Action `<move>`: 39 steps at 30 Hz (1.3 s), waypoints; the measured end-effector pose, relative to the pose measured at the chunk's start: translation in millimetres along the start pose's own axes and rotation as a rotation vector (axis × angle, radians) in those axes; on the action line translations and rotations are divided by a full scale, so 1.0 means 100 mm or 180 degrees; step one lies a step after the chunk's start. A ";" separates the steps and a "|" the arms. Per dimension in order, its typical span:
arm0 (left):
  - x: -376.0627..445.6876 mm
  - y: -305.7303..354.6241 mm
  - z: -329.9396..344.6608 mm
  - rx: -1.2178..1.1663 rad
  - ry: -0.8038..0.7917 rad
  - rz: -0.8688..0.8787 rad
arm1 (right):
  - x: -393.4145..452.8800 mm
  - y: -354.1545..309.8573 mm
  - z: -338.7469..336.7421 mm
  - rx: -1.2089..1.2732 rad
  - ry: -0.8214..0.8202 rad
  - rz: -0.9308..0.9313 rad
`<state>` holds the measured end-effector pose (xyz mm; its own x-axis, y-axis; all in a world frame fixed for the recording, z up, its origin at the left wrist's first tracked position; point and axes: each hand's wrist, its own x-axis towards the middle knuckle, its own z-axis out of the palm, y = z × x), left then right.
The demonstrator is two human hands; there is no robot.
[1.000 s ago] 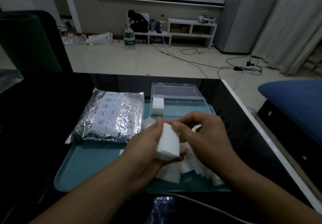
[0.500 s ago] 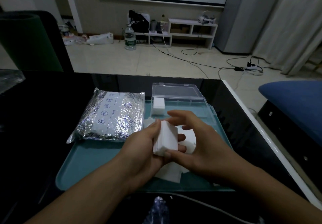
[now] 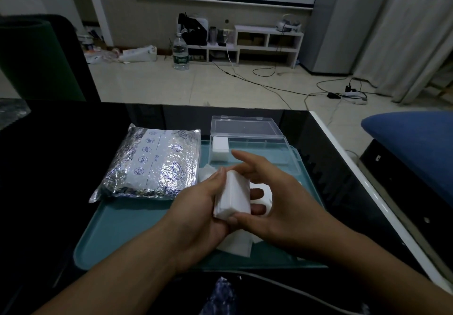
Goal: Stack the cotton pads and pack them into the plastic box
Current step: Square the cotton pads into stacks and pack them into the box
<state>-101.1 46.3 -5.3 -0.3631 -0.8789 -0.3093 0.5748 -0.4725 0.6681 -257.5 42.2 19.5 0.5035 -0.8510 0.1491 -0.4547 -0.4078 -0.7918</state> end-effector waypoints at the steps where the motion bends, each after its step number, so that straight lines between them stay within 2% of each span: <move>1: -0.01 0.00 0.00 -0.0047 -0.0042 -0.0023 | 0.00 0.00 -0.01 0.0025 -0.0003 -0.0008; 14: 0.00 -0.02 0.00 0.0094 -0.0287 0.0100 | 0.00 0.00 -0.01 0.0247 -0.0080 -0.0046; 23: -0.05 0.00 0.03 0.0187 -0.0249 0.0107 | 0.00 0.04 -0.02 0.0243 -0.0034 0.0029; 29: -0.07 0.01 0.09 -0.0030 -0.0186 -0.0051 | 0.01 0.07 -0.01 0.0033 0.0003 -0.0039; 35: -0.13 -0.02 0.15 0.0691 -0.0291 0.0163 | 0.02 0.13 0.06 -0.0259 0.0004 -0.0180; 39: -0.11 -0.08 0.16 0.0939 0.0042 0.0297 | 0.00 0.16 0.11 -0.0523 -0.0051 -0.0393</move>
<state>-113.3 61.2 3.5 -0.3080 -0.9194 -0.2448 0.3669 -0.3522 0.8610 -256.2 39.0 -0.1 0.5738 -0.7864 0.2286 -0.5018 -0.5583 -0.6607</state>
